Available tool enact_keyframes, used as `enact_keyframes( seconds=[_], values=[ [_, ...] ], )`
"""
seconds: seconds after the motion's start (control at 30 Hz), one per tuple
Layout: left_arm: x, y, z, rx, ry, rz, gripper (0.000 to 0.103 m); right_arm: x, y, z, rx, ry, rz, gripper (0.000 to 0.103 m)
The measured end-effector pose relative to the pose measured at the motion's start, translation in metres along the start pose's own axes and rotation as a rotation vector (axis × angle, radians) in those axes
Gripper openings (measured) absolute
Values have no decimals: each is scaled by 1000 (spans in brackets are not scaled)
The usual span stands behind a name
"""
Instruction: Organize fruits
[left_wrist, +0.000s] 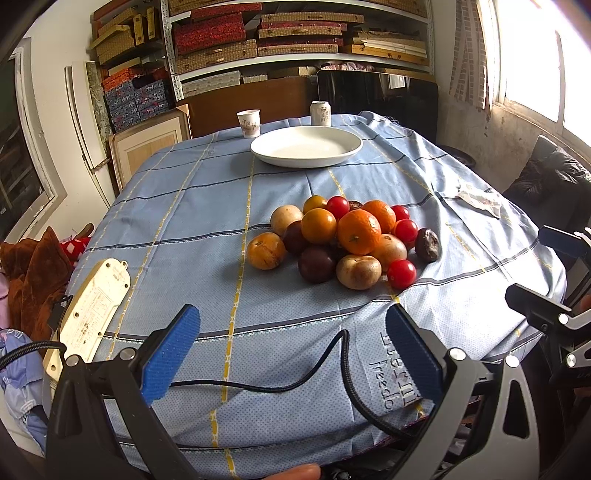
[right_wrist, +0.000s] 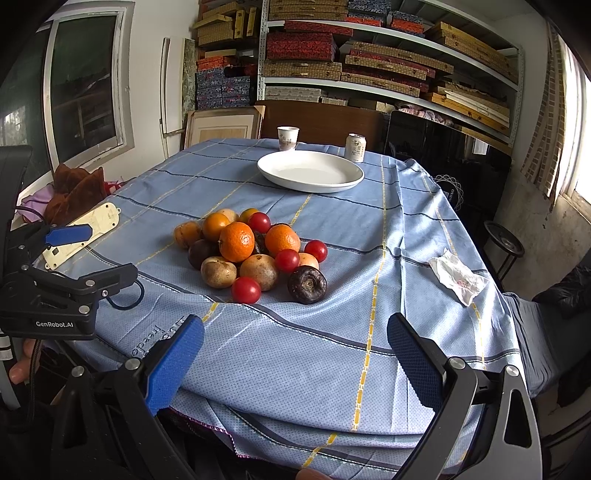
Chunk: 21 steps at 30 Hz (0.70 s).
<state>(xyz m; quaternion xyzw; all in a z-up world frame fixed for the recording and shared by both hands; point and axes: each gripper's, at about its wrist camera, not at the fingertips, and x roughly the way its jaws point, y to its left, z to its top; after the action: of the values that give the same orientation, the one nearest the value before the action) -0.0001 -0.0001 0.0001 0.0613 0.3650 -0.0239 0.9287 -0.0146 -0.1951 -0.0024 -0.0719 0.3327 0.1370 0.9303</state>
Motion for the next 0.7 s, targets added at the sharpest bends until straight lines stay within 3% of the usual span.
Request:
enact_keyframes(
  seconds=[0.7],
  values=[
    [3, 0, -4, 1, 4, -1, 99, 0, 0, -1, -2, 2, -2, 100]
  ],
)
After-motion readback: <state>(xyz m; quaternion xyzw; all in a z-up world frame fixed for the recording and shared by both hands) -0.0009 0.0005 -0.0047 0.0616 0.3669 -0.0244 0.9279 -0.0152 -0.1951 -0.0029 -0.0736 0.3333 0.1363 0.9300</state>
